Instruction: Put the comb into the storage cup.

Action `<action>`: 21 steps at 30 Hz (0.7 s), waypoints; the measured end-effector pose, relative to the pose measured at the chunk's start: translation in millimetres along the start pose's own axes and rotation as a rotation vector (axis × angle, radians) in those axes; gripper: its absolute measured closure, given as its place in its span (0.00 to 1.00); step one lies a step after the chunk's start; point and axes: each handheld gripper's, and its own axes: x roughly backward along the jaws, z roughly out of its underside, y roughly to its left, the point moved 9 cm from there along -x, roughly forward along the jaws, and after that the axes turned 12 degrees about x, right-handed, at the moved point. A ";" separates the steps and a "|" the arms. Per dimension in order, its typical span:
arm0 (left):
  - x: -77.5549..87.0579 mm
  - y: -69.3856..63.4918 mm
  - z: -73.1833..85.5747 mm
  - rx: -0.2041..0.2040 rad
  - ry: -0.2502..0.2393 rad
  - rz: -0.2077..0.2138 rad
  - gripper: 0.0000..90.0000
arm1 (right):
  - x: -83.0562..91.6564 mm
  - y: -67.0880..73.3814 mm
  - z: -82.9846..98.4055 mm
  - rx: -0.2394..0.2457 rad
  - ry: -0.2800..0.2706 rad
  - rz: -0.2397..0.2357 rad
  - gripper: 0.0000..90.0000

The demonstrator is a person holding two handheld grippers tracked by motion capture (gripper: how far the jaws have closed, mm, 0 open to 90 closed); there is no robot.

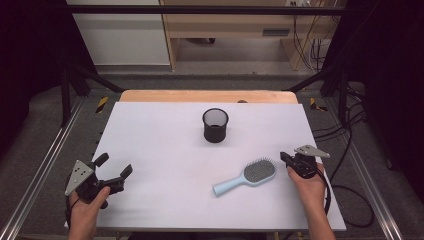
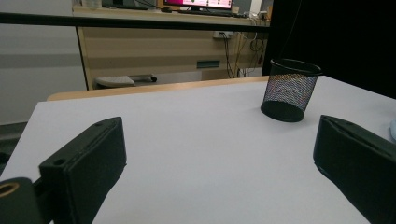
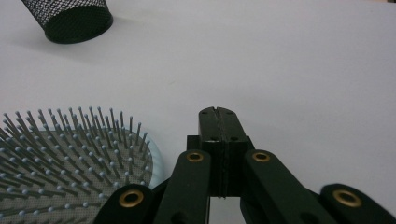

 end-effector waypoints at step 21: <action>-1.8 -2.3 0.4 0.008 0.003 0.010 0.03 | -11.6 13.7 7.8 0.040 0.075 -0.078 1.00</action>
